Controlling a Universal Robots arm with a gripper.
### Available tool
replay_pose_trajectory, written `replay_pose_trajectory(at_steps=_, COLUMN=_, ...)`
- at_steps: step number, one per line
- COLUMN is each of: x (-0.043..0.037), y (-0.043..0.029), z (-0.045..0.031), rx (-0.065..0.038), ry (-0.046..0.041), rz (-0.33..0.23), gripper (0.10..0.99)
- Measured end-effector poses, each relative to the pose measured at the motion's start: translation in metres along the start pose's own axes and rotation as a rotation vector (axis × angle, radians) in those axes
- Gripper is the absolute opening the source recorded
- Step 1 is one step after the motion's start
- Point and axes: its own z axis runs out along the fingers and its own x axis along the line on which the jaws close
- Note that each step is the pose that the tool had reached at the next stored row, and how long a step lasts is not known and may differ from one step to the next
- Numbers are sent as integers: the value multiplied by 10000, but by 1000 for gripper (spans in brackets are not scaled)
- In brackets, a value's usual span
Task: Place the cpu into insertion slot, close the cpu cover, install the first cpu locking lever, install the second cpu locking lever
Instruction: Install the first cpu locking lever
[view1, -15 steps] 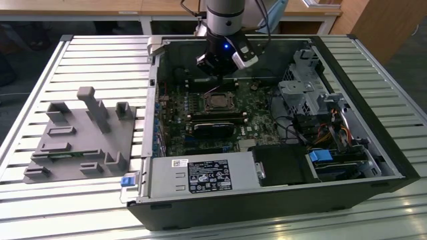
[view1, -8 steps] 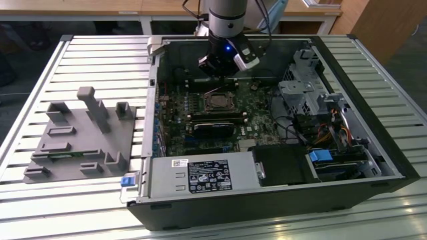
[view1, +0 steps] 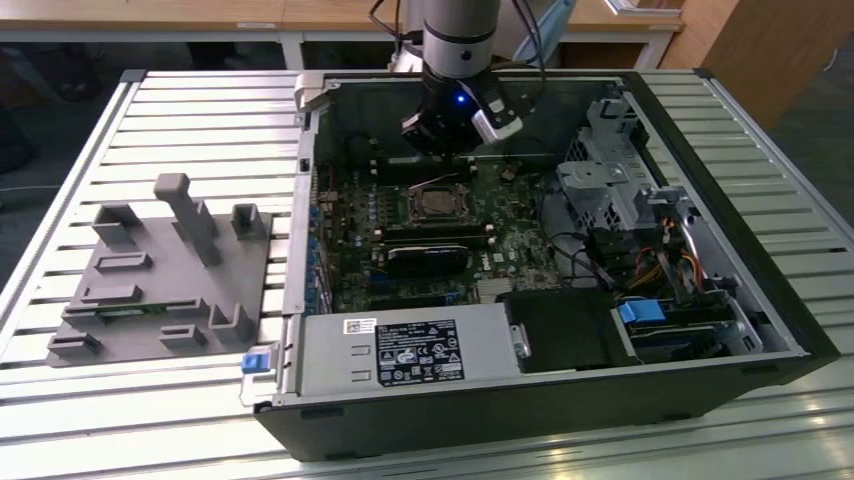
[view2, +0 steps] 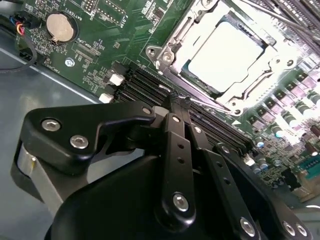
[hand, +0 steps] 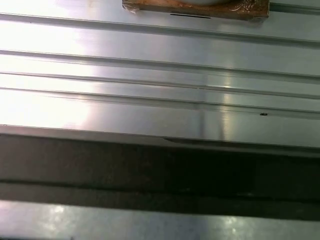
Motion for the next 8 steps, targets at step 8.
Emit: replay_pose_trajectory(at_steps=8, x=-1, y=-12, z=22, rx=2, ry=-2, rz=15, gripper=106)
